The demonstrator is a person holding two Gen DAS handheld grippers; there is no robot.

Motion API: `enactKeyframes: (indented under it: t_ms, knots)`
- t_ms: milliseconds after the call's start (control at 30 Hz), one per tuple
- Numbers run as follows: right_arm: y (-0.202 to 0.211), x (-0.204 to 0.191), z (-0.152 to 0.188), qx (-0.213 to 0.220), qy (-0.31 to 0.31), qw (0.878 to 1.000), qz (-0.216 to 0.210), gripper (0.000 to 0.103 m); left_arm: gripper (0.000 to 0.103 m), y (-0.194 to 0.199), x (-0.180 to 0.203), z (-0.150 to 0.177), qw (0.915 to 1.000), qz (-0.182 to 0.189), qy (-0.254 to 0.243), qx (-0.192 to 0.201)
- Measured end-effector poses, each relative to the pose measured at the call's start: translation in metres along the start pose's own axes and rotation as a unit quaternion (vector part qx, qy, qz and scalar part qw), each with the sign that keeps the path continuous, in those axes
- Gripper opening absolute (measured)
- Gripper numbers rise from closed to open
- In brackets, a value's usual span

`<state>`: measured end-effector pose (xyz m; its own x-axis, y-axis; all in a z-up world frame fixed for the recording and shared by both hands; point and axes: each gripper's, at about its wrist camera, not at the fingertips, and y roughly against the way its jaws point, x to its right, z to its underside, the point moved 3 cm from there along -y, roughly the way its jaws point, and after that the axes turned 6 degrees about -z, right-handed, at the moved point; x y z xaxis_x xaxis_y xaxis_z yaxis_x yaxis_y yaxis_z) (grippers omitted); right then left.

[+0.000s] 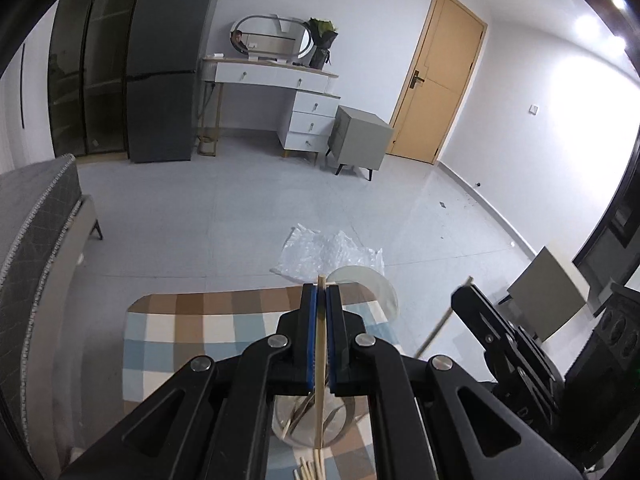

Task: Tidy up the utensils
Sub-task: 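Lift both held chopsticks and carry them above the grey holder, then open the left tool over the holder while the right tool opens too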

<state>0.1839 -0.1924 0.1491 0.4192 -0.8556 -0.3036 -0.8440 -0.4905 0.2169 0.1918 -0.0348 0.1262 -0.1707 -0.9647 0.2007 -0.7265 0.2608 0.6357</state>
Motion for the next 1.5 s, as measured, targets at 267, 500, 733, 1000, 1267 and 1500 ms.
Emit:
enactKeyframes:
  t_ms: [267, 500, 733, 1000, 1267, 1500]
  knots:
    - [-0.045, 0.017, 0.01, 0.001, -0.011, 1.0, 0.011, 0.004, 0.0, -0.026, -0.012, -0.005, 0.9999, -0.004, 0.01, 0.007]
    - [-0.067, 0.027, 0.026, -0.023, 0.002, 1.0, 0.021, 0.004, 0.0, -0.035, -0.013, 0.003, 0.9998, 0.01, 0.006, 0.019]
    - [-0.061, 0.033, 0.045, -0.034, 0.004, 0.999, 0.02, 0.004, 0.0, -0.038, -0.005, 0.014, 0.9997, 0.013, -0.007, 0.018]
    - [-0.054, 0.033, 0.064, -0.065, -0.003, 0.998, 0.013, 0.004, 0.0, -0.035, -0.011, 0.026, 0.9999, 0.006, -0.013, 0.003]
    - [-0.052, 0.025, 0.076, -0.102, -0.004, 0.995, 0.005, 0.008, 0.0, -0.029, -0.009, 0.035, 0.9995, 0.01, -0.021, -0.022]
    - [-0.027, 0.028, 0.075, -0.118, -0.022, 0.993, 0.006, 0.037, 0.003, -0.008, -0.014, 0.044, 0.9992, 0.011, -0.005, -0.037]
